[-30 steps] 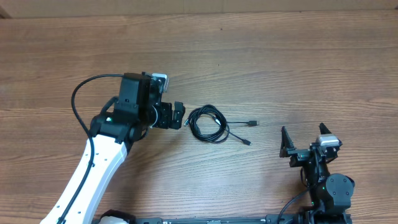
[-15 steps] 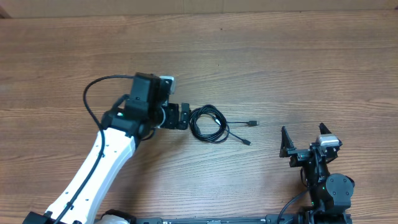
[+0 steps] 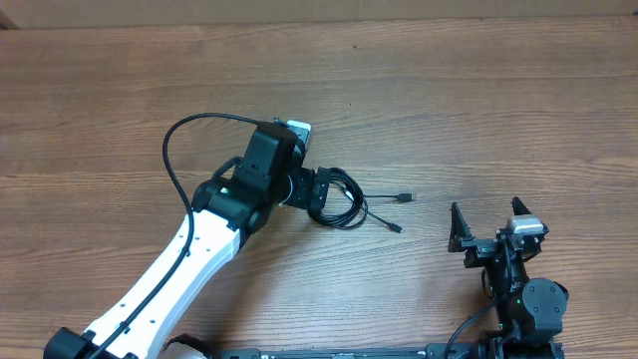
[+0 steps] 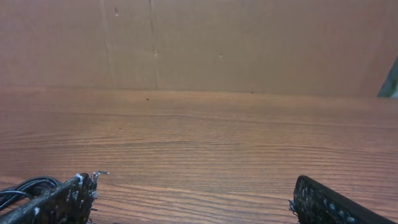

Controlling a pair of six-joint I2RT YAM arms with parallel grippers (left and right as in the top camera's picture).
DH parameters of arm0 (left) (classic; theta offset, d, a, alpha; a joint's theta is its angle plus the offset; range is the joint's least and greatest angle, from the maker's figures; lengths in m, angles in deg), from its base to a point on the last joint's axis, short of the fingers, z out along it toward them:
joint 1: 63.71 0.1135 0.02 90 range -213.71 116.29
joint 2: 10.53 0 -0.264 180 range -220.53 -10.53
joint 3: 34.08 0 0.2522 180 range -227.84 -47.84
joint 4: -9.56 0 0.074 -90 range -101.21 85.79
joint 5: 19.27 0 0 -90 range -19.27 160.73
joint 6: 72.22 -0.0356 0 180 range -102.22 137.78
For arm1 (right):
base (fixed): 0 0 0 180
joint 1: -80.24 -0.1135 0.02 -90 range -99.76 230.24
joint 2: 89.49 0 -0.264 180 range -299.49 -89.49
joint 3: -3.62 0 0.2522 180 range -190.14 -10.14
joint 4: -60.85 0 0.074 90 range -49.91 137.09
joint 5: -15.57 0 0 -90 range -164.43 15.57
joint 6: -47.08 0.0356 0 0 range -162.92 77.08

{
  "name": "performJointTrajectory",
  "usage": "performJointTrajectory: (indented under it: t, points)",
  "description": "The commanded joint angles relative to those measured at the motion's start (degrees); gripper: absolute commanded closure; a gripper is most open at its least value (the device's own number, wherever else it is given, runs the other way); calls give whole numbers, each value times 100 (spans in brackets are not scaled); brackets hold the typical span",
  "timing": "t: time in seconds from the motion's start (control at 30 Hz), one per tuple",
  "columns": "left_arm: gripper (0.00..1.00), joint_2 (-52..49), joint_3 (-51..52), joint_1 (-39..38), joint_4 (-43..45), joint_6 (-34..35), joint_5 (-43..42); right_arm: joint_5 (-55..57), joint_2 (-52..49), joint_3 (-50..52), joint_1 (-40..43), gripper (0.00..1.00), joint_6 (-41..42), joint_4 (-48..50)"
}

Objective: Untangle cables
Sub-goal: 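Move the left gripper forward over the coiled black cables, then lower the left gripper and grasp the black cable coil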

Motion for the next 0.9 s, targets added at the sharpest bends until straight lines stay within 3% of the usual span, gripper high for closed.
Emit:
performJointTrajectory:
  t: [0.0,0.03,0.07,0.3,0.5,0.8,0.87]
  points:
    - [15,-321,-142,-26,79,101,79,57,50,39,33,0,-9,31]
    - [26,-409,-142,-26,127,101,74,57,50,39,33,0,-9,31]
    - [28,-575,-142,-26,223,98,74,57,50,39,33,0,-9,31]
    - [24,-1434,-142,-28,590,-146,-435,57,50,39,33,0,-9,31]
    - [34,-1897,-142,-28,1043,-116,-439,57,50,39,33,0,-9,31]
    - [65,-2199,-142,-31,1005,181,-437,57,50,39,33,0,-9,31]
    - [78,-2199,-142,-24,931,184,-437,57,50,39,33,0,-9,31]
